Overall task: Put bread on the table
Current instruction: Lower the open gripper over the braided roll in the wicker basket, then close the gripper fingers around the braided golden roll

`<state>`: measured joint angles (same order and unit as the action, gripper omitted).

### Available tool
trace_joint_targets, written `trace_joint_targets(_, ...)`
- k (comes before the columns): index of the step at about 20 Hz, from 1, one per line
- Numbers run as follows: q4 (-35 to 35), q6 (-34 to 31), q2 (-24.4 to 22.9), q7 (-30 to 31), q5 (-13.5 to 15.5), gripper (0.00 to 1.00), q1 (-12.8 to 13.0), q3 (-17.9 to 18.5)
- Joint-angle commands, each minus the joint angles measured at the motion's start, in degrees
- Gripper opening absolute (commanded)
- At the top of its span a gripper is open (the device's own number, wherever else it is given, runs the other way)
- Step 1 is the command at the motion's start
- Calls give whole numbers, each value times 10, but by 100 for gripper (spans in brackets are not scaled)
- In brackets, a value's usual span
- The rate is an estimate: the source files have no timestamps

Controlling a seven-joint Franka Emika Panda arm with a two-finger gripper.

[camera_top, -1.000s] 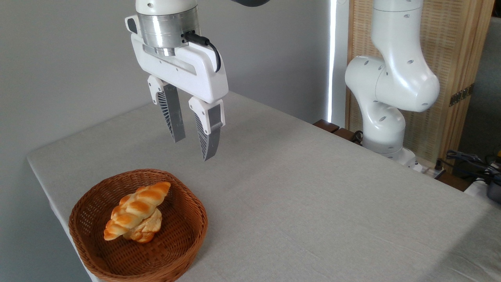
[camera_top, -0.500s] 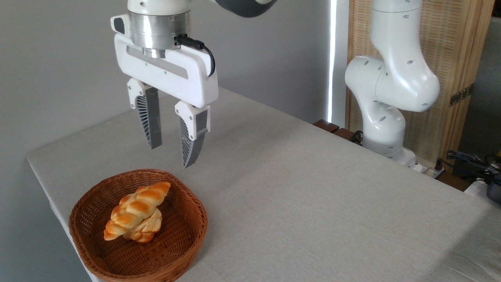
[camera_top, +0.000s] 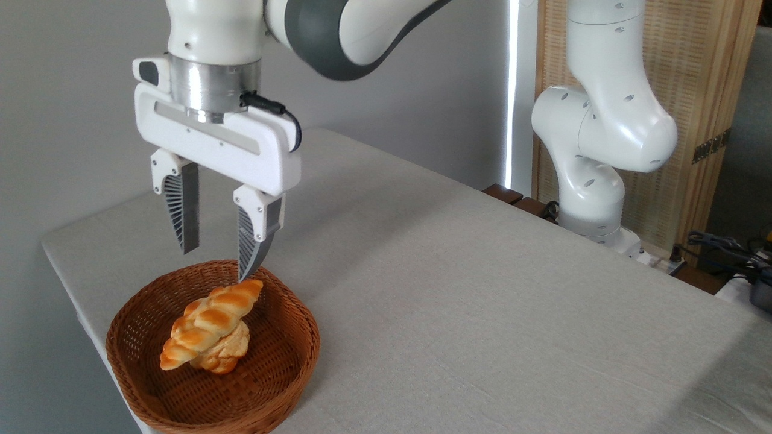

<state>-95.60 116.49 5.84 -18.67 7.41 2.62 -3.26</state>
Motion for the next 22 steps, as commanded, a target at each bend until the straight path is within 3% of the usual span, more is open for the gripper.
trace_joint_targets(1,-3,41,14,47,-1,100,12,-5)
trace_joint_targets(7,-3,67,52,49,-17,100,41,-6)
trace_joint_targets(12,-3,77,78,46,-82,100,45,-6)
trace_joint_targets(20,-9,77,83,45,-85,100,55,-6)
trace_joint_targets(22,-14,77,83,45,-98,100,62,-6)
